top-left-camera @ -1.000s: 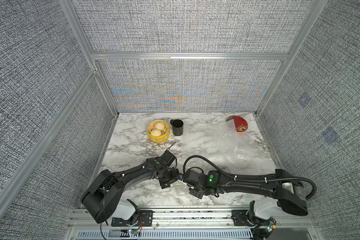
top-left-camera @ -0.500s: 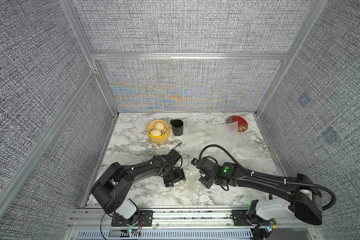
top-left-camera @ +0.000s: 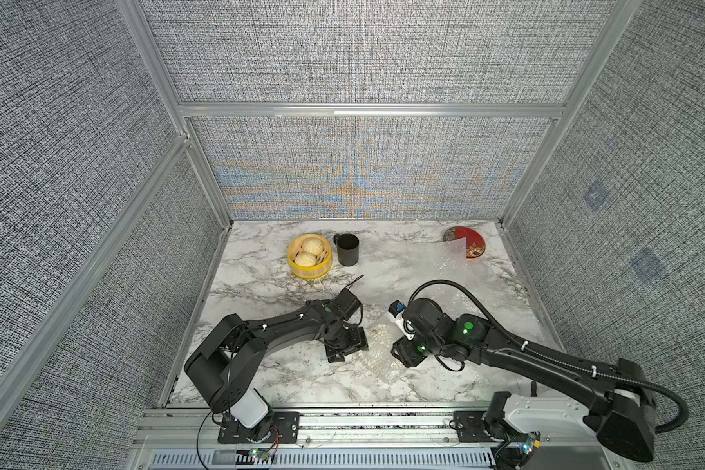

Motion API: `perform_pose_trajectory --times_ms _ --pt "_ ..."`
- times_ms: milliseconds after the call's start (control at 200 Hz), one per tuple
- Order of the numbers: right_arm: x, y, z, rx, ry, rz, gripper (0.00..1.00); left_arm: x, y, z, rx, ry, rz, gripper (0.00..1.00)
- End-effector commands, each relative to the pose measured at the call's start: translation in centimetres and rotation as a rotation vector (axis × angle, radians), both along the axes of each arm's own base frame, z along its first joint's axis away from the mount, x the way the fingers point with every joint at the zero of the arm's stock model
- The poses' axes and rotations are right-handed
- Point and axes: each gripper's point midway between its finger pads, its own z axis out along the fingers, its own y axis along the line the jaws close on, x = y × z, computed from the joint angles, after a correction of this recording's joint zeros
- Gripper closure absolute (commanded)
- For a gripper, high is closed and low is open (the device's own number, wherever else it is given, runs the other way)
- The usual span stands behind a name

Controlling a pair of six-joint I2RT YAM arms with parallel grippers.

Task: Unpack dinner plates from bubble wrap
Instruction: Move the bubble wrap to the center of the board, then unwrap the bubble wrap at the center of the board.

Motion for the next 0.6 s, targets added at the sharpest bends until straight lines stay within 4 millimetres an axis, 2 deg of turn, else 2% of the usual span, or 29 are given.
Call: perform_pose_trajectory --times_ms 0,135,160,360,595 --pt "-0.5 -0.3 -0.6 -0.045 0.069 -0.035 0.36 -0.1 0.3 -0.2 0.027 0.003 -0.006 0.22" --pt "-0.1 -0.5 -1.8 -0.127 0.097 -0.047 0.36 -0.3 0.5 -0.5 0.035 0.008 -0.01 0.22" --pt "0.6 0.0 -1.0 -0.117 0.078 -0.058 0.36 -0.3 0.5 -0.5 0.036 0.008 -0.011 0.22" --pt "3.1 -0.5 -1.3 -0.231 0.017 -0.151 0.35 -0.5 0.7 -0.7 0.042 0.01 -0.011 0.22" --pt "4.5 0.4 -2.3 -0.312 0.02 -0.168 0.32 -0.5 0.7 -0.8 0.043 0.01 -0.014 0.22"
